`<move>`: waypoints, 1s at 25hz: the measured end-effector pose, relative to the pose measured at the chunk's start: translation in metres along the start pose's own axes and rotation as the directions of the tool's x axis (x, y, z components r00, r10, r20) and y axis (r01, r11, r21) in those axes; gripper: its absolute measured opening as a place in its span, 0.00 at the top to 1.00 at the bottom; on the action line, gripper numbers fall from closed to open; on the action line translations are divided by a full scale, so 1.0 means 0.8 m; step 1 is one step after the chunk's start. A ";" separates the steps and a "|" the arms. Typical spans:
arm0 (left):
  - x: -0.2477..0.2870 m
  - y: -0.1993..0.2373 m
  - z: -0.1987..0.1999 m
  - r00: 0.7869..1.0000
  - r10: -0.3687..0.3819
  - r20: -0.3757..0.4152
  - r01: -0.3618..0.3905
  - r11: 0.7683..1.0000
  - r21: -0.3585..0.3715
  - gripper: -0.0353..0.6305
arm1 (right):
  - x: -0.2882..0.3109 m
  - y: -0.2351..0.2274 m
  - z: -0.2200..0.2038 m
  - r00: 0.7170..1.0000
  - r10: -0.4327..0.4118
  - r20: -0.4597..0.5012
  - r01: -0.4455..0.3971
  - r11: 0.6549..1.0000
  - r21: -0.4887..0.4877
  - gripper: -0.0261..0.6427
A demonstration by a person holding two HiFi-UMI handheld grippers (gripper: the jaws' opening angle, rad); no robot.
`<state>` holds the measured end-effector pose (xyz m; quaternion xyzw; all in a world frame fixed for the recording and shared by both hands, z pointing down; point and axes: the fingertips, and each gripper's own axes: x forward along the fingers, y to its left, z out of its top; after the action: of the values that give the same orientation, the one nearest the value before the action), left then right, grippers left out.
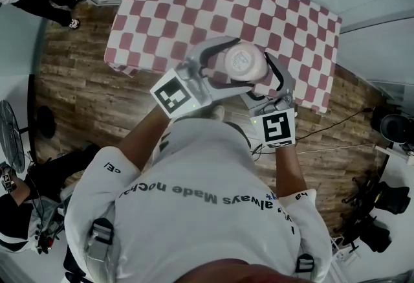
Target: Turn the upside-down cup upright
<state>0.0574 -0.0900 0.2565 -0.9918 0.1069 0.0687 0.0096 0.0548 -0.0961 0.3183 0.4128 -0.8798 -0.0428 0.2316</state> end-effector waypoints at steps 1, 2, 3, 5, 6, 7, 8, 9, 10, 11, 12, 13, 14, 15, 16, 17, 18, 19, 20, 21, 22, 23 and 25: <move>0.000 -0.001 0.000 1.000 -0.003 -0.004 0.003 1.000 -0.001 0.34 | 0.001 0.002 0.000 1.000 0.010 0.022 -0.011 0.999 0.046 0.36; 0.000 -0.001 -0.001 1.000 -0.006 -0.010 0.006 1.000 0.000 0.34 | 0.002 0.004 0.000 0.999 0.018 0.048 -0.022 0.995 0.093 0.36; 0.001 -0.001 -0.002 1.000 -0.009 -0.016 0.009 1.000 0.004 0.35 | 0.003 0.005 -0.001 0.997 0.024 0.072 -0.034 0.990 0.139 0.36; 0.002 -0.002 -0.005 1.000 -0.014 -0.027 0.014 1.000 0.015 0.35 | 0.006 0.007 -0.004 0.994 0.035 0.106 -0.057 0.976 0.212 0.36; 0.002 -0.002 -0.007 0.999 -0.015 -0.034 0.016 1.000 0.020 0.35 | 0.007 0.008 -0.006 0.993 0.038 0.116 -0.064 0.970 0.234 0.36; 0.002 -0.002 -0.010 0.999 -0.017 -0.040 0.018 1.000 0.023 0.35 | 0.009 0.010 -0.009 0.992 0.039 0.123 -0.069 0.966 0.250 0.36; 0.002 -0.002 -0.014 0.999 -0.018 -0.047 0.019 1.000 0.023 0.35 | 0.011 0.011 -0.012 0.991 0.040 0.126 -0.072 0.963 0.261 0.36; 0.002 -0.002 -0.017 0.998 -0.019 -0.054 0.020 1.000 0.023 0.35 | 0.013 0.013 -0.016 0.991 0.043 0.127 -0.076 0.960 0.269 0.36; 0.002 -0.001 -0.021 0.998 -0.020 -0.061 0.021 1.000 0.023 0.35 | 0.015 0.014 -0.021 0.991 0.049 0.124 -0.081 0.959 0.273 0.36; 0.002 0.000 -0.025 0.998 -0.021 -0.067 0.022 1.000 0.020 0.35 | 0.017 0.016 -0.027 0.991 0.055 0.120 -0.086 0.958 0.274 0.36; 0.002 0.001 -0.030 0.997 -0.022 -0.071 0.023 1.000 0.015 0.35 | 0.019 0.017 -0.033 0.991 0.059 0.117 -0.089 0.957 0.277 0.36; 0.003 0.002 -0.035 0.997 -0.025 -0.078 0.026 1.000 0.013 0.35 | 0.021 0.017 -0.038 0.991 0.059 0.116 -0.091 0.955 0.284 0.36; 0.003 0.002 -0.041 0.996 -0.030 -0.087 0.032 0.999 0.017 0.35 | 0.024 0.018 -0.042 0.991 0.057 0.120 -0.090 0.951 0.295 0.36; 0.003 0.003 -0.048 0.994 -0.036 -0.099 0.039 0.999 0.024 0.35 | 0.028 0.018 -0.045 0.991 0.052 0.126 -0.089 0.947 0.308 0.36; 0.004 0.004 -0.056 0.993 -0.044 -0.114 0.048 0.998 0.036 0.35 | 0.032 0.018 -0.050 0.990 0.047 0.131 -0.088 0.943 0.321 0.36; 0.005 0.004 -0.065 0.990 -0.052 -0.127 0.059 0.997 0.050 0.35 | 0.036 0.018 -0.057 0.990 0.047 0.132 -0.089 0.939 0.331 0.36; 0.006 0.005 -0.073 0.989 -0.059 -0.138 0.068 0.996 0.059 0.35 | 0.040 0.019 -0.065 0.990 0.050 0.130 -0.092 0.937 0.337 0.36; 0.007 0.006 -0.082 0.987 -0.065 -0.148 0.075 0.995 0.064 0.35 | 0.044 0.021 -0.075 0.991 0.057 0.125 -0.097 0.937 0.337 0.36; 0.008 0.006 -0.091 0.985 -0.069 -0.159 0.080 0.994 0.068 0.35 | 0.048 0.023 -0.086 0.991 0.066 0.119 -0.102 0.937 0.334 0.36; 0.008 0.007 -0.101 0.983 -0.072 -0.171 0.086 0.994 0.072 0.35 | 0.052 0.025 -0.096 0.991 0.071 0.115 -0.106 0.936 0.334 0.36; 0.009 0.009 -0.111 0.980 -0.074 -0.183 0.090 0.993 0.078 0.36 | 0.057 0.026 -0.105 0.991 0.071 0.113 -0.106 0.935 0.339 0.36; 0.010 0.011 -0.121 0.978 -0.075 -0.192 0.093 0.992 0.084 0.35 | 0.063 0.025 -0.114 0.991 0.071 0.110 -0.105 0.933 0.344 0.36; 0.011 0.015 -0.141 0.975 -0.076 -0.208 0.098 0.990 0.098 0.36 | 0.074 0.025 -0.132 0.993 0.076 0.095 -0.104 0.935 0.339 0.36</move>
<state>0.0782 -0.1074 0.3671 -0.9954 0.0671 -0.0398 0.0553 0.0546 -0.1147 0.4396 0.4039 -0.9005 0.1052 0.1223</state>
